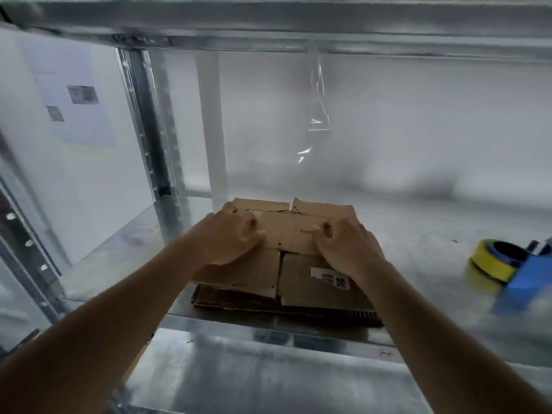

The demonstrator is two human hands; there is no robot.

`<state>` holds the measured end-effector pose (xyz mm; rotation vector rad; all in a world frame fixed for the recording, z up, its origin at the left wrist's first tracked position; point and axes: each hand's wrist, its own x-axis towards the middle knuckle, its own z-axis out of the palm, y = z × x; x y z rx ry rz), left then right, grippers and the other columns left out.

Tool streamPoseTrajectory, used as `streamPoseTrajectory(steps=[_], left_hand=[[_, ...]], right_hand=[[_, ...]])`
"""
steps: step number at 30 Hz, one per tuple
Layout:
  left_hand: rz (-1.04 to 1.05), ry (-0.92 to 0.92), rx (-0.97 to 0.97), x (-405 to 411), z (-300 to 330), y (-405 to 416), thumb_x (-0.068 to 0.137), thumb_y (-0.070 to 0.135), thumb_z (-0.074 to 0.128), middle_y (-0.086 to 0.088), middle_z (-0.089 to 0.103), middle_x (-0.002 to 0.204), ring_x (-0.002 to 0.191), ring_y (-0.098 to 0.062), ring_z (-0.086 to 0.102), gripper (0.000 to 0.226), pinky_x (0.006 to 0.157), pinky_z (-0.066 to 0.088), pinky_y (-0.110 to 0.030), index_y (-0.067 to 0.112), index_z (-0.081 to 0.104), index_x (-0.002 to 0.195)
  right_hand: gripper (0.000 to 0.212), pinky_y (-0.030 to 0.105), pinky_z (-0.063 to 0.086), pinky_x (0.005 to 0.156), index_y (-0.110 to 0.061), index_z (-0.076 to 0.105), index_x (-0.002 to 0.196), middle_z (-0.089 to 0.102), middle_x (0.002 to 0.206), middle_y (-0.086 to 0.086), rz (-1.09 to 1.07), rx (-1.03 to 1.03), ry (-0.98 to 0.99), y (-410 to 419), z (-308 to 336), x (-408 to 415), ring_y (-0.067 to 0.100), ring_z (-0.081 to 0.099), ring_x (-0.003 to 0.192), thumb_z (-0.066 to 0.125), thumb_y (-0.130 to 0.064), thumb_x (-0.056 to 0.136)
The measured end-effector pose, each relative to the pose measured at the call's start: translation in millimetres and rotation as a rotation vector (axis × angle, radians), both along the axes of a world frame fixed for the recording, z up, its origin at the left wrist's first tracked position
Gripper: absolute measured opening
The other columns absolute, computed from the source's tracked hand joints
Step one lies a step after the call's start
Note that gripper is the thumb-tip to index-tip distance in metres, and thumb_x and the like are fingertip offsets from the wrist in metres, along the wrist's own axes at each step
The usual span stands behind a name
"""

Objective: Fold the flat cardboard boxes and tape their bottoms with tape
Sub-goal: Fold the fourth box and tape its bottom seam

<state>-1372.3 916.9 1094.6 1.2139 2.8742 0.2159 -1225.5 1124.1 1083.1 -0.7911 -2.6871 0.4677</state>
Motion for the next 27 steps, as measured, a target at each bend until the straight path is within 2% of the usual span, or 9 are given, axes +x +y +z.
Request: streamPoseTrajectory(steps=[3, 5, 9, 12, 16, 20, 22, 24, 27], left_hand=[[-0.045, -0.019, 0.078, -4.1, 3.3, -6.0, 0.086, 0.084, 0.020, -0.004, 0.048, 0.142, 0.130, -0.025, 0.050, 0.081, 0.098, 0.046, -0.045, 0.039, 0.039, 0.151], [-0.056, -0.020, 0.111, -5.5, 5.1, -9.5, 0.088, 0.085, 0.017, 0.002, 0.050, 0.139, 0.126, -0.022, 0.050, 0.077, 0.091, 0.045, -0.042, 0.041, 0.043, 0.145], [-0.060, -0.016, 0.167, -4.5, 8.9, -19.0, 0.078, 0.097, 0.005, 0.009, 0.049, 0.138, 0.123, -0.020, 0.049, 0.088, 0.097, 0.049, -0.048, 0.048, 0.044, 0.139], [-0.033, -0.076, 0.190, -20.1, 1.7, -17.7, 0.069, 0.102, -0.004, 0.002, 0.053, 0.134, 0.119, -0.027, 0.056, 0.105, 0.096, 0.048, -0.045, 0.040, 0.052, 0.132], [-0.084, -0.094, 0.240, 1.8, 18.8, -23.8, 0.065, 0.107, 0.006, 0.000, 0.050, 0.140, 0.127, -0.028, 0.052, 0.109, 0.102, 0.045, -0.046, 0.042, 0.050, 0.141], [-0.094, -0.325, 0.426, 49.3, 51.1, -29.9, 0.063, 0.107, 0.034, 0.002, 0.043, 0.144, 0.131, -0.025, 0.047, 0.104, 0.111, 0.043, -0.053, 0.051, 0.035, 0.151], [-0.175, -0.383, 0.469, 58.0, 59.4, -24.8, 0.066, 0.106, 0.037, 0.004, 0.051, 0.147, 0.131, -0.025, 0.054, 0.102, 0.111, 0.045, -0.053, 0.052, 0.037, 0.151], [-0.234, -0.439, 0.497, 65.7, 66.0, -20.4, 0.068, 0.104, 0.040, 0.008, 0.059, 0.142, 0.127, -0.021, 0.059, 0.098, 0.110, 0.046, -0.050, 0.050, 0.041, 0.150], [-0.243, -0.505, 0.513, 83.4, 75.9, -17.3, 0.067, 0.104, 0.043, 0.008, 0.051, 0.154, 0.140, -0.021, 0.049, 0.104, 0.117, 0.039, -0.055, 0.050, 0.031, 0.155]], right_hand=[[0.061, 0.044, 0.056, 0.088, -0.027, 0.069, 0.101, 0.064, 0.102, -0.001, -0.027, -0.015, 0.070, -10.6, 9.6, 6.2, 0.023, 0.063, 0.091, 0.031, -0.072, 0.087], [0.055, 0.044, 0.054, 0.092, -0.028, 0.069, 0.108, 0.061, 0.112, 0.001, -0.040, -0.033, 0.091, -18.4, 16.8, 11.7, 0.024, 0.062, 0.100, 0.040, -0.071, 0.089], [0.060, 0.045, 0.051, 0.096, -0.030, 0.064, 0.126, 0.053, 0.127, 0.001, -0.068, -0.068, 0.177, -34.3, 26.5, 25.6, 0.026, 0.059, 0.112, 0.054, -0.073, 0.086], [0.066, 0.049, 0.052, 0.099, -0.035, 0.060, 0.131, 0.048, 0.130, 0.000, -0.100, -0.118, 0.270, -45.0, 30.3, 38.2, 0.028, 0.057, 0.118, 0.057, -0.078, 0.082], [0.067, 0.049, 0.051, 0.104, -0.041, 0.059, 0.134, 0.044, 0.131, -0.002, -0.136, -0.153, 0.367, -56.8, 36.5, 54.9, 0.028, 0.056, 0.123, 0.060, -0.080, 0.080], [0.072, 0.044, 0.053, 0.104, -0.041, 0.060, 0.135, 0.042, 0.132, -0.005, -0.144, -0.219, 0.473, -65.7, 46.5, 70.9, 0.024, 0.059, 0.122, 0.064, -0.082, 0.076], [0.074, 0.040, 0.055, 0.102, -0.039, 0.062, 0.135, 0.042, 0.130, -0.006, -0.122, -0.253, 0.547, -66.1, 51.1, 79.3, 0.020, 0.061, 0.118, 0.065, -0.082, 0.074], [0.071, 0.027, 0.053, 0.096, -0.036, 0.063, 0.135, 0.044, 0.130, -0.005, -0.095, -0.256, 0.594, -66.4, 56.0, 88.6, 0.014, 0.059, 0.116, 0.067, -0.078, 0.078], [0.063, 0.004, 0.037, 0.074, -0.034, 0.062, 0.135, 0.043, 0.128, -0.004, -0.068, -0.285, 0.624, -65.4, 62.7, 103.1, 0.001, 0.053, 0.102, 0.068, -0.070, 0.084]])
